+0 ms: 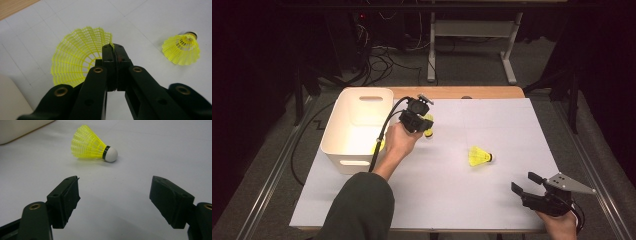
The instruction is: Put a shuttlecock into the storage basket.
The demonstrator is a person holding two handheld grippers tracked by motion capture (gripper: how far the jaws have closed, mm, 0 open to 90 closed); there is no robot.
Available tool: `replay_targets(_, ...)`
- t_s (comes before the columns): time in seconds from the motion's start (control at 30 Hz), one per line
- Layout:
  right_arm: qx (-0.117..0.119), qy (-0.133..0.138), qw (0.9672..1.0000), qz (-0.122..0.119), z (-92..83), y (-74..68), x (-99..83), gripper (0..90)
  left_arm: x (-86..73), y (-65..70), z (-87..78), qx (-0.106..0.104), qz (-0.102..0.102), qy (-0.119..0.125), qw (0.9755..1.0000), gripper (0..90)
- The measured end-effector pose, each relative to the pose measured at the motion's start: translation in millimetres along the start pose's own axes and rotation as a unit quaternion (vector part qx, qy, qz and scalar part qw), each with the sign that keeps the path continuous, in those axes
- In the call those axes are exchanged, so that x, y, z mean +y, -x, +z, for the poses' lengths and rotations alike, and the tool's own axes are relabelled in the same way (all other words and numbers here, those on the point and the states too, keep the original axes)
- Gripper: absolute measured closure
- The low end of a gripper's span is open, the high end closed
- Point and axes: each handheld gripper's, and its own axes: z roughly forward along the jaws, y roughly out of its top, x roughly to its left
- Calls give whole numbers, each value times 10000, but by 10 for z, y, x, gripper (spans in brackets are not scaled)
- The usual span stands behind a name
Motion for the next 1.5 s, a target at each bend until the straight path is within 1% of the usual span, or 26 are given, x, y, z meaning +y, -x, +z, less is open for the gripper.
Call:
replay_targets(0.1,-2,11,10000,13,-5,2,-2,243,-6,-13,-18,18,-21,-18,10000,892)
replay_targets(0.2,3,10,10000,7,-5,0,-1,243,-4,1,-46,18,12,-26,10000,892)
replay_targets(0.37,8,12,10000,4,-7,-1,-1,243,-5,11,-101,10,12,10,10000,892)
replay_targets(0.9,-4,8,10000,4,-10,0,-3,244,-14,1,-178,32,55,28,10000,892)
replay_targets(1.07,17,22,10000,-7,-14,0,-3,244,-18,-31,-207,79,33,-3,10000,892)
replay_targets(1.2,15,15,10000,-9,-11,0,-2,244,-26,-57,-258,83,3,50,10000,892)
replay_targets(1.33,15,11,10000,-12,-11,-1,-2,244,-25,-75,-304,117,13,53,9999,892)
replay_targets(1.4,17,12,10000,-7,-11,0,-2,244,-19,-86,-328,106,-15,83,9999,892)
replay_targets(1.5,18,11,10000,-15,-10,-1,-2,244,-10,-85,-363,105,-2,111,9999,892)
